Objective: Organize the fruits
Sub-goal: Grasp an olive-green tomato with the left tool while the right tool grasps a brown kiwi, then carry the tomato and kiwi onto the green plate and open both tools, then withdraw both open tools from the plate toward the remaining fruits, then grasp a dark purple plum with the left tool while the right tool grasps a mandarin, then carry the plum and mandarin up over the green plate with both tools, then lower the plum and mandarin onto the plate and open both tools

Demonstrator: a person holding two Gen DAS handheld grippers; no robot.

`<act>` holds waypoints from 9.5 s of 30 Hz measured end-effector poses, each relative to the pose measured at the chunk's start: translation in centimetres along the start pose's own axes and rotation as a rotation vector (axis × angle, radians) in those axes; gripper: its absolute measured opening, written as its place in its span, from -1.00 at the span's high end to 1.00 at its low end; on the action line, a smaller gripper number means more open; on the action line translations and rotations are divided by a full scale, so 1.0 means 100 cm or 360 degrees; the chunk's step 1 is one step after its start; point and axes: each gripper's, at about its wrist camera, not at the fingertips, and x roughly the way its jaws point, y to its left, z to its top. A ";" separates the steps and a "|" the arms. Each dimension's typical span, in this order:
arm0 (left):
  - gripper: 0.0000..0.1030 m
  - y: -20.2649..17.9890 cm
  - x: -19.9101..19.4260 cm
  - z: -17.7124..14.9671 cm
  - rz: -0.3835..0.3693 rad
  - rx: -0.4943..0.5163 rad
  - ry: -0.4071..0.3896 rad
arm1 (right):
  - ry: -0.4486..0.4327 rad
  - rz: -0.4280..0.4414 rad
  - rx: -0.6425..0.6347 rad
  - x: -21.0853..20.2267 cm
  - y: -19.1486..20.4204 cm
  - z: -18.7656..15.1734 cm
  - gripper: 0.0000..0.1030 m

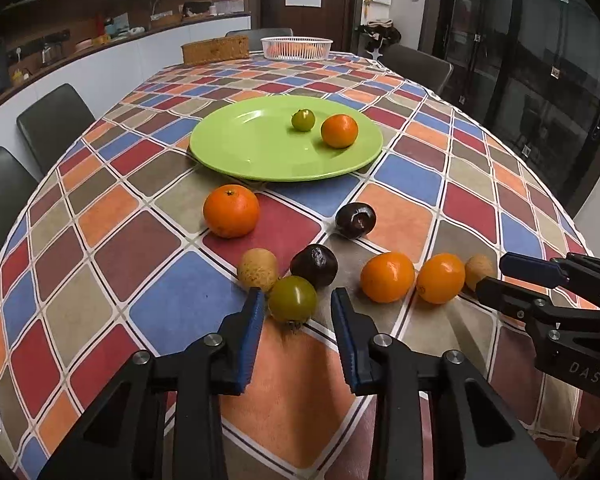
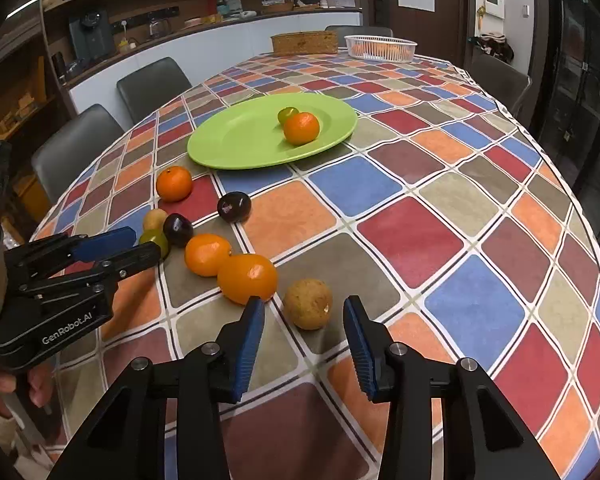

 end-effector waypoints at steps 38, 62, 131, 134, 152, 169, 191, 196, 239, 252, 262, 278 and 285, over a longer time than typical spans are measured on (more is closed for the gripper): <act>0.51 -0.004 -0.033 0.002 -0.0039 -0.0014 -0.0059 | -0.0077 0.0096 -0.0021 -0.020 0.007 0.009 0.50; 0.51 0.019 -0.004 0.074 -0.0167 0.0050 -0.0067 | -0.0195 0.0197 -0.0180 -0.001 0.028 0.089 0.50; -0.20 0.015 -0.088 0.039 0.0073 0.0089 -0.0340 | -0.0299 0.0100 -0.0127 -0.043 0.037 0.072 0.00; -0.20 0.013 -0.090 0.027 0.0072 0.0069 -0.0343 | -0.0286 0.0089 -0.0122 -0.045 0.036 0.061 0.00; -0.08 -0.008 -0.058 -0.018 0.0080 0.0237 -0.0300 | -0.0169 0.0048 -0.0179 -0.028 0.035 0.010 0.00; 0.36 -0.001 -0.007 -0.011 -0.0008 -0.0131 -0.0066 | -0.0050 0.0132 -0.0113 0.006 0.027 0.008 0.04; 0.45 -0.002 0.019 0.005 0.0044 -0.0287 0.0024 | -0.0002 0.0220 -0.0038 0.028 0.022 0.013 0.21; 0.46 -0.002 0.019 0.004 0.0035 -0.0278 0.0022 | -0.0004 0.0216 -0.0045 0.030 0.022 0.015 0.23; 0.46 0.010 -0.052 0.058 -0.0031 0.0017 -0.0324 | -0.0329 0.0186 -0.0104 -0.024 0.037 0.077 0.24; 0.46 0.035 -0.026 0.105 -0.0036 0.0085 -0.0337 | -0.0355 0.0180 -0.0141 0.000 0.042 0.128 0.24; 0.46 0.052 0.010 0.138 -0.0064 0.0146 -0.0280 | -0.0306 0.0140 -0.0168 0.032 0.042 0.164 0.24; 0.47 0.076 0.091 0.172 -0.0125 0.0112 -0.0039 | -0.0096 0.0098 -0.0130 0.099 0.034 0.196 0.24; 0.46 0.076 0.112 0.177 -0.0150 0.0087 0.0050 | -0.0025 0.0083 -0.0103 0.116 0.028 0.200 0.24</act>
